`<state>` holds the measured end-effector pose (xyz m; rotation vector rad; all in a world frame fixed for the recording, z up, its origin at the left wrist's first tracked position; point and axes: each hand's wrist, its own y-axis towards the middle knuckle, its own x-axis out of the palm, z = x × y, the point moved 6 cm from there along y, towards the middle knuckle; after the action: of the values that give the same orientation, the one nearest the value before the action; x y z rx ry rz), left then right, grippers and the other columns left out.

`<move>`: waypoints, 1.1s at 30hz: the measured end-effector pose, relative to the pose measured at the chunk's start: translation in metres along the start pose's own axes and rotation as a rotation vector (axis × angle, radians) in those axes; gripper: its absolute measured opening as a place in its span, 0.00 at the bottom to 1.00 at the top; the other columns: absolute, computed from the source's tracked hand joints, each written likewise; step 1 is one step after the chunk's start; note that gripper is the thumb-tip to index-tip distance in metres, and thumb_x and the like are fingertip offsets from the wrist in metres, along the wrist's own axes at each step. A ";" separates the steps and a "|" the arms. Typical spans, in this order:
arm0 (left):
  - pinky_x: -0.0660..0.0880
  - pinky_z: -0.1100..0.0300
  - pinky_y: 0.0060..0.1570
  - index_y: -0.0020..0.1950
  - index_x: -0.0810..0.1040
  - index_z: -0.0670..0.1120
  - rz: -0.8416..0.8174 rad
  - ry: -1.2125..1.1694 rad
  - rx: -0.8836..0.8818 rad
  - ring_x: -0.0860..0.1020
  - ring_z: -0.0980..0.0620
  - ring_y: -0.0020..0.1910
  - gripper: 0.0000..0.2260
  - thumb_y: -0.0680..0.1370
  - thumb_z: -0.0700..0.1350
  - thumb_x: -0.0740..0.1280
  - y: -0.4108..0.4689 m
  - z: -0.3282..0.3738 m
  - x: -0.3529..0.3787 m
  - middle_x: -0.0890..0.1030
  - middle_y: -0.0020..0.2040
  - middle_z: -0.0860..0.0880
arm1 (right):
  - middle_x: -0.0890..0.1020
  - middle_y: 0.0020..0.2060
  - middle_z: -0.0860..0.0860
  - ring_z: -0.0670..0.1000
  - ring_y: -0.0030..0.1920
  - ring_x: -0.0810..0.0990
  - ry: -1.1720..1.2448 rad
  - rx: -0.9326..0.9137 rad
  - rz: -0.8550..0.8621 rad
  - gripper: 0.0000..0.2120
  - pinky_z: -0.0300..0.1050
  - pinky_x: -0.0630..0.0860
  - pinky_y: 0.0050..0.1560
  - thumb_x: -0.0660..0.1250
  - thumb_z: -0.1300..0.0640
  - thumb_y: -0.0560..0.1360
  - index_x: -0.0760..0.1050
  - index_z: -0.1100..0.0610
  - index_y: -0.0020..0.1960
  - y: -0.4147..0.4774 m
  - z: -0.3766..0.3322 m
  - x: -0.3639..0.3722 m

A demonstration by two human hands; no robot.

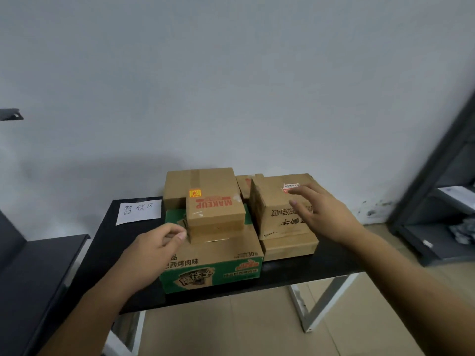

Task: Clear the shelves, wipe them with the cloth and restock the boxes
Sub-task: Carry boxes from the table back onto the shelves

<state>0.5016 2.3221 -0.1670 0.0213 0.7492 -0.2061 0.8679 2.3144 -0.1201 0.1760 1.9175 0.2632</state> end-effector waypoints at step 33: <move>0.82 0.48 0.49 0.66 0.73 0.56 0.119 0.014 -0.195 0.82 0.54 0.49 0.13 0.82 0.55 0.63 0.255 -0.011 0.079 0.79 0.57 0.53 | 0.74 0.69 0.46 0.48 0.68 0.74 0.089 0.142 -0.068 0.19 0.49 0.72 0.64 0.58 0.44 0.84 0.73 0.49 0.72 0.222 0.203 0.067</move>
<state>0.5996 2.5593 -0.2424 -0.1175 0.7767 -0.0189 1.0332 2.5648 -0.1905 0.1961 2.0278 0.0903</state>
